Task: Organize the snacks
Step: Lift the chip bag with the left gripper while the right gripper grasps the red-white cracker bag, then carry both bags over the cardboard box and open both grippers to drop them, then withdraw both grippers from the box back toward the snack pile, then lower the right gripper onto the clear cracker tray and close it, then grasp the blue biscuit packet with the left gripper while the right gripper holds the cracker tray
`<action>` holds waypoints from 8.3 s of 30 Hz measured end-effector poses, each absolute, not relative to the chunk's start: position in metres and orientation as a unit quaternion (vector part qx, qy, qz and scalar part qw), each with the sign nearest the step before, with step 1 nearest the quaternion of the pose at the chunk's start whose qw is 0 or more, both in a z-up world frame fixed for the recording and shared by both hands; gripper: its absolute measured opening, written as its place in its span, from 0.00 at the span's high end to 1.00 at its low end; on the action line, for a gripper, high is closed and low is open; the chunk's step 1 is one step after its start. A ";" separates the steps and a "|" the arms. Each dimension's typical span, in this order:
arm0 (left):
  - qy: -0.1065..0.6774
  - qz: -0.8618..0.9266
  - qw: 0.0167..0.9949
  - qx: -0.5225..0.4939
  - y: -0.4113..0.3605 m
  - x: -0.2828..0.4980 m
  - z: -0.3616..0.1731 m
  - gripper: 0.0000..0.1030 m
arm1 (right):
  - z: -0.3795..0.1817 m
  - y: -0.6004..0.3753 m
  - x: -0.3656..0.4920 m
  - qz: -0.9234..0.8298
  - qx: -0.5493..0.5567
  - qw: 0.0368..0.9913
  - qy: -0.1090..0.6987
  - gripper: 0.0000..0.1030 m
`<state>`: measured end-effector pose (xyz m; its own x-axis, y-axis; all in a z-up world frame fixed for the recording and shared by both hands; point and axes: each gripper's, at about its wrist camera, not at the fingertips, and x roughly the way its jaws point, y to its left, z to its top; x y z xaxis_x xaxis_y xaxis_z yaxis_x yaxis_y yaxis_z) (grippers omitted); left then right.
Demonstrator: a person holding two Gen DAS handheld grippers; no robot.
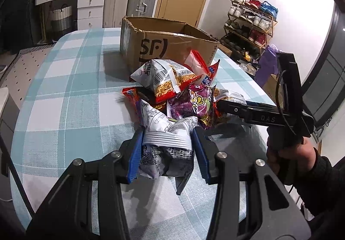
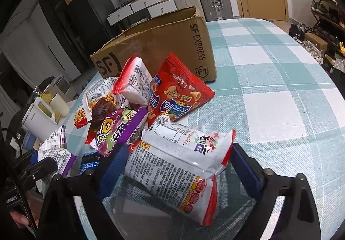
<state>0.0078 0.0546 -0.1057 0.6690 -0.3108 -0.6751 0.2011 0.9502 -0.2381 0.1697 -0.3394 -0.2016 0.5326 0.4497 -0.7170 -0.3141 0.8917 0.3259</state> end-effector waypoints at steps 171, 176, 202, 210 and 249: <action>0.346 -0.043 0.934 -0.083 0.038 0.018 -0.031 0.05 | -0.119 -0.362 0.101 0.236 0.066 0.905 0.347 0.06; 0.366 -0.026 0.928 -0.064 0.037 0.027 -0.052 0.01 | -0.139 -0.359 0.111 0.233 0.063 0.898 0.367 0.06; 0.406 -0.012 0.910 -0.086 0.068 0.060 -0.107 0.01 | -0.213 -0.303 0.170 0.202 -0.044 0.863 0.460 0.06; 0.421 0.002 0.902 -0.096 0.081 0.057 -0.120 0.01 | -0.216 -0.283 0.168 0.213 -0.108 0.858 0.454 0.13; 0.492 -0.034 0.864 -0.101 0.037 0.052 -0.146 0.01 | -0.193 -0.356 0.129 0.240 0.001 0.873 0.424 0.38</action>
